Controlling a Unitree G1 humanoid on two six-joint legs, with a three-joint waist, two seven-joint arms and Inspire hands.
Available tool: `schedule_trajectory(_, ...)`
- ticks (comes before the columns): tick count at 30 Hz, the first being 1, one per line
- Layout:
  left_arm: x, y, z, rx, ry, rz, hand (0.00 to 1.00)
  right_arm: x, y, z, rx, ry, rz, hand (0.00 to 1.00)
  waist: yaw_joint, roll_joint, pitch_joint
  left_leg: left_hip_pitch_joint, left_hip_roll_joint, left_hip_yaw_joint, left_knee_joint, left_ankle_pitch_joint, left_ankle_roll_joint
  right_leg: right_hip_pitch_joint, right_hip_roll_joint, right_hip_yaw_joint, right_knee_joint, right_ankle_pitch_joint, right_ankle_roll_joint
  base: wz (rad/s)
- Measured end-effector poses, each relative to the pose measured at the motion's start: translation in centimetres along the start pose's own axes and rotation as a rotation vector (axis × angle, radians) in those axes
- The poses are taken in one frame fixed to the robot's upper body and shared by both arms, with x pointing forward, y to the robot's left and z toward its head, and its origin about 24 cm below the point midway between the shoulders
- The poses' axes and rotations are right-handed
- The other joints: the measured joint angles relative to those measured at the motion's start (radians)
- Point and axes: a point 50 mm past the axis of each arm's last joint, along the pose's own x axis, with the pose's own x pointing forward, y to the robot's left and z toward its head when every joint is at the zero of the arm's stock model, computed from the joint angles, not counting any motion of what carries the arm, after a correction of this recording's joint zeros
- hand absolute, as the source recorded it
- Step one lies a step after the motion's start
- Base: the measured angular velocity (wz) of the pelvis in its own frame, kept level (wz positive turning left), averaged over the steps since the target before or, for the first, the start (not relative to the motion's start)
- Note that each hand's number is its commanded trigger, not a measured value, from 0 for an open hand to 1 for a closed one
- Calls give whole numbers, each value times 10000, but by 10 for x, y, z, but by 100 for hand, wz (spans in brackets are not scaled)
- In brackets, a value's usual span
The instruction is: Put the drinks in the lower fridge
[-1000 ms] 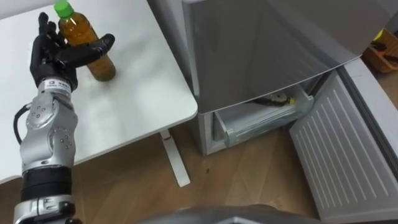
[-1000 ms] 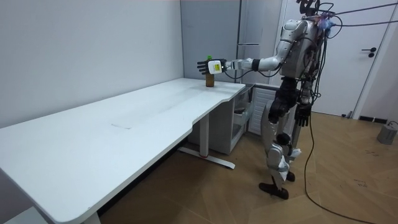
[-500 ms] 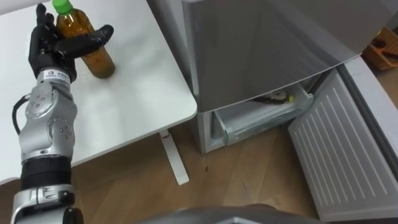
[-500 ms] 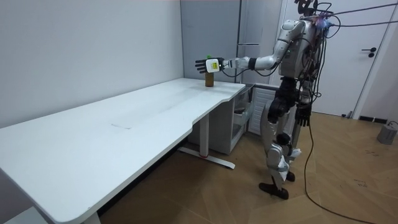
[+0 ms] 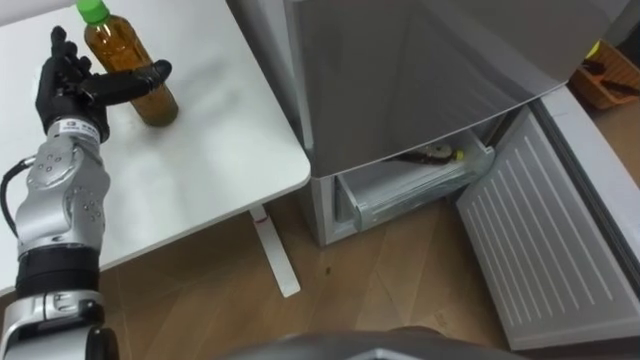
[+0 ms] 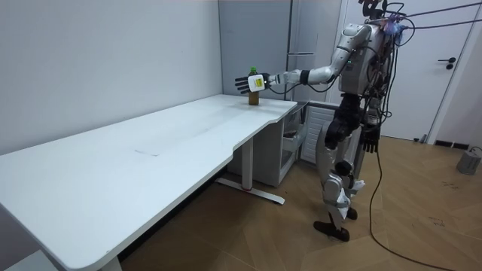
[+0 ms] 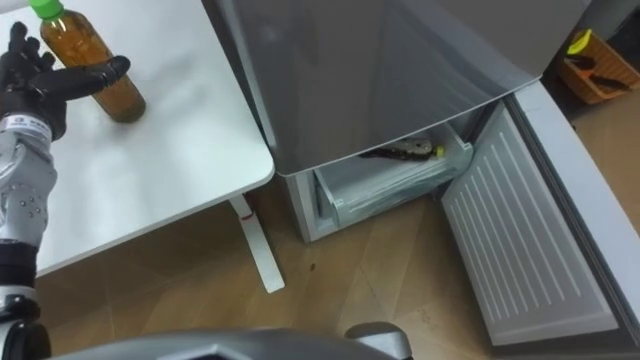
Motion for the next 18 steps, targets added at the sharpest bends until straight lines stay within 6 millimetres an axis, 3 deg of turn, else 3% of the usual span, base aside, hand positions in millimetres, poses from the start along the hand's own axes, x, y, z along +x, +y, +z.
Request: schedule_trajectory(18,4,-7,6,-468,50,-210,0,0,1,-11,56,399,233,0,-2,-66,37,-6,22,150,-32,-1,0,-72,40,194,4,2,-2,-2)
